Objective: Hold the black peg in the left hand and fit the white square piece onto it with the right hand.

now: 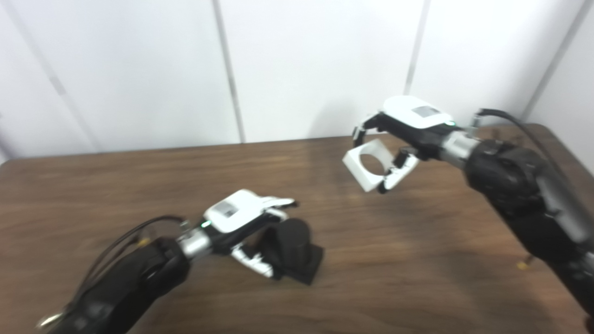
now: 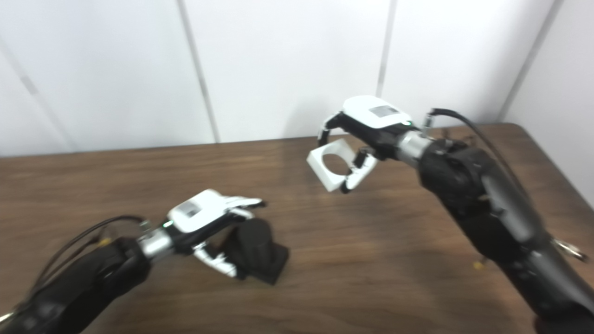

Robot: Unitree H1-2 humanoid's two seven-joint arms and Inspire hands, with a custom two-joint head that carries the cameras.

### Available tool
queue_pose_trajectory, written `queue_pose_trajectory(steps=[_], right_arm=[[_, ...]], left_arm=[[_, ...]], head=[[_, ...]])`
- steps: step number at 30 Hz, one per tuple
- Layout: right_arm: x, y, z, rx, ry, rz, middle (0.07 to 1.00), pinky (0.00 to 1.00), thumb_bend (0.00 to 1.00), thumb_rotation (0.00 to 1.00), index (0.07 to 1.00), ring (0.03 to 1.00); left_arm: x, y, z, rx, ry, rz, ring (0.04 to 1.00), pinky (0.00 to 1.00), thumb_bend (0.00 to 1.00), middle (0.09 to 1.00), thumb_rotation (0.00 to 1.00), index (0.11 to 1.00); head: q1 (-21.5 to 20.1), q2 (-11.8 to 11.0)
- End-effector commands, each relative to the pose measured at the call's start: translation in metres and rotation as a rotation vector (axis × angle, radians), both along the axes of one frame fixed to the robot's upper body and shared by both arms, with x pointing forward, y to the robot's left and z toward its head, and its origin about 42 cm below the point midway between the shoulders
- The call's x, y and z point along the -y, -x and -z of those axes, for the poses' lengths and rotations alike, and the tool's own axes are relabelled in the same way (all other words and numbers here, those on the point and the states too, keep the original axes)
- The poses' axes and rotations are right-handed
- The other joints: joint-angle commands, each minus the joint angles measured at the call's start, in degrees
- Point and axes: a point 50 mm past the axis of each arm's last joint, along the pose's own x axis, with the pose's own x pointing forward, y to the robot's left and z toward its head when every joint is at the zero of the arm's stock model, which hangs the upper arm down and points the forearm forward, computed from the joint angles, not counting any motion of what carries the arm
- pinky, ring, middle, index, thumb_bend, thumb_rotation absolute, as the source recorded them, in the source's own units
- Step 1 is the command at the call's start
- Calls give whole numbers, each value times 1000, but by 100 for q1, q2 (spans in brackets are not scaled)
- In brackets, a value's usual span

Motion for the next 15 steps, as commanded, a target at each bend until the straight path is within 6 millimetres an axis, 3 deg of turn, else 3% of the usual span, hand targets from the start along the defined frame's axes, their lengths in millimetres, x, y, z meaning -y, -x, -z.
queue_pose_trajectory(steps=[1, 15], right_arm=[[-8, 3, -30, 93, -21, -63, 751, 686, 517, 132, 476, 819], [-39, 20, -18, 31, -63, -161, 762, 673, 516, 135, 477, 821]], left_arm=[[5, 16, 34, -79, -180, 26, 861, 730, 523, 915, 69, 493], [16, 14, 34, -68, -163, 28, 863, 713, 523, 922, 70, 492]], head=[[57, 42], [214, 88]])
